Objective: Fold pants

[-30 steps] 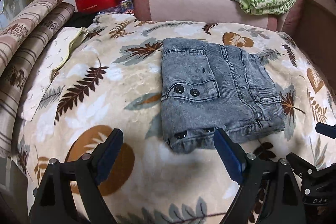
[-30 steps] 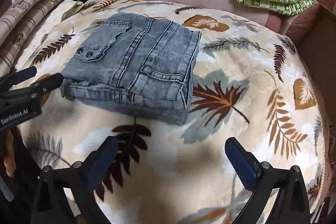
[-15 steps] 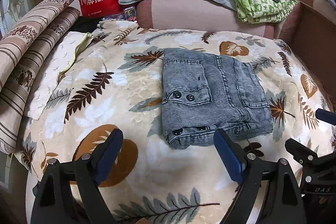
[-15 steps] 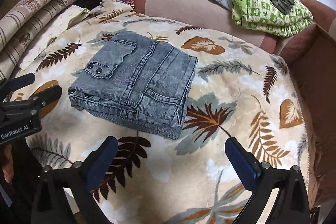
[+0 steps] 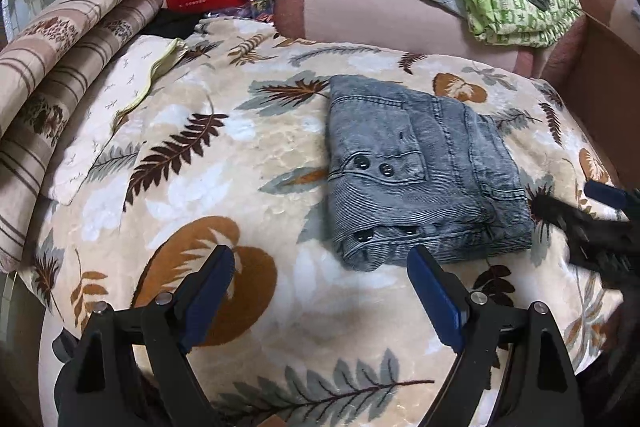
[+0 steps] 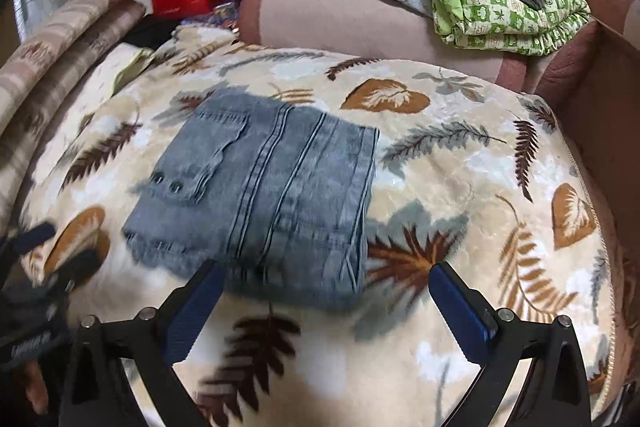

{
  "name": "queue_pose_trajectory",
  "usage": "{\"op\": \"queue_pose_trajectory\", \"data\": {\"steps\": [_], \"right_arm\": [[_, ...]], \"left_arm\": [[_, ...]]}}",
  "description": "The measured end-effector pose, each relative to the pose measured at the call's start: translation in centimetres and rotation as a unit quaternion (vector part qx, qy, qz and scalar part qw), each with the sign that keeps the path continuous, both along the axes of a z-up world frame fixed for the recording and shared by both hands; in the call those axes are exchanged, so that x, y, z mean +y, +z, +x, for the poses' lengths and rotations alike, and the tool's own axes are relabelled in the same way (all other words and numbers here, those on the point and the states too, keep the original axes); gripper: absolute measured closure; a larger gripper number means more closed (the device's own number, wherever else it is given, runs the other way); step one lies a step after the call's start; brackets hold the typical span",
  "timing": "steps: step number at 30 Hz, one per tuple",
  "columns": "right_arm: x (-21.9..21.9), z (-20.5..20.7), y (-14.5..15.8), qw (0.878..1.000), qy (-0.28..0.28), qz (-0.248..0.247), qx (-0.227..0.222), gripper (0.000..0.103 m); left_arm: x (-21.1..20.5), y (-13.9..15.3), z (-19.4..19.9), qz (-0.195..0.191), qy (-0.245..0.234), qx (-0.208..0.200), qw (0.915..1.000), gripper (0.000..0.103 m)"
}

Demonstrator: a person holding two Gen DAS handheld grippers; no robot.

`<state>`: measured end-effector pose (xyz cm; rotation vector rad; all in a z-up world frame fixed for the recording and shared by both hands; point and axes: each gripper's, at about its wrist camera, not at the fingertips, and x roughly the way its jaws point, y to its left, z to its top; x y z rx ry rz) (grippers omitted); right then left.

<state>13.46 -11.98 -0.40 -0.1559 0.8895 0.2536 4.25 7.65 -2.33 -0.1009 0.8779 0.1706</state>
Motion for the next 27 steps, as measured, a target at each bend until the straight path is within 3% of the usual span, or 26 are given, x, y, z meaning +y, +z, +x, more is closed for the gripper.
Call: {"op": "queue_pose_trajectory", "data": {"steps": [3,6,7,10,14,18,21,27], "right_arm": [[0.3,2.4,-1.6,1.0,-0.025,0.006,0.001,0.0],[1.3,4.9,-6.4,0.996,-0.028,-0.05,0.065,0.0],[0.9,4.9,-6.8,0.997,-0.029,-0.032,0.061,0.0],[0.1,4.2,-5.2,0.997,-0.036,-0.027,0.057,0.0],[-0.5,2.3,-2.8,0.999,-0.026,-0.016,0.012,0.0],[0.5,4.1,-7.7,0.994,-0.011,-0.068,0.081,0.0],[-0.8,3.2,-6.0,0.997,-0.027,-0.039,0.068,0.0],[-2.7,-1.2,-2.1,0.999,0.001,-0.023,0.025,0.0]], "left_arm": [[0.4,-0.2,0.0,0.006,0.007,0.005,0.9999,0.015],[0.5,-0.1,0.1,0.006,0.01,0.007,0.9999,0.015],[0.5,0.0,0.1,0.009,0.009,0.007,0.9999,0.015],[0.2,0.2,0.2,0.014,0.009,0.004,0.9998,0.015],[-0.7,0.1,0.5,0.011,0.003,0.008,0.9999,0.015],[-1.5,0.3,0.2,0.018,-0.005,0.01,0.9998,0.015],[-1.4,0.5,0.1,0.022,0.004,0.004,0.9997,0.015],[-2.6,0.9,0.1,0.025,-0.008,0.0,0.9997,0.015]]}}
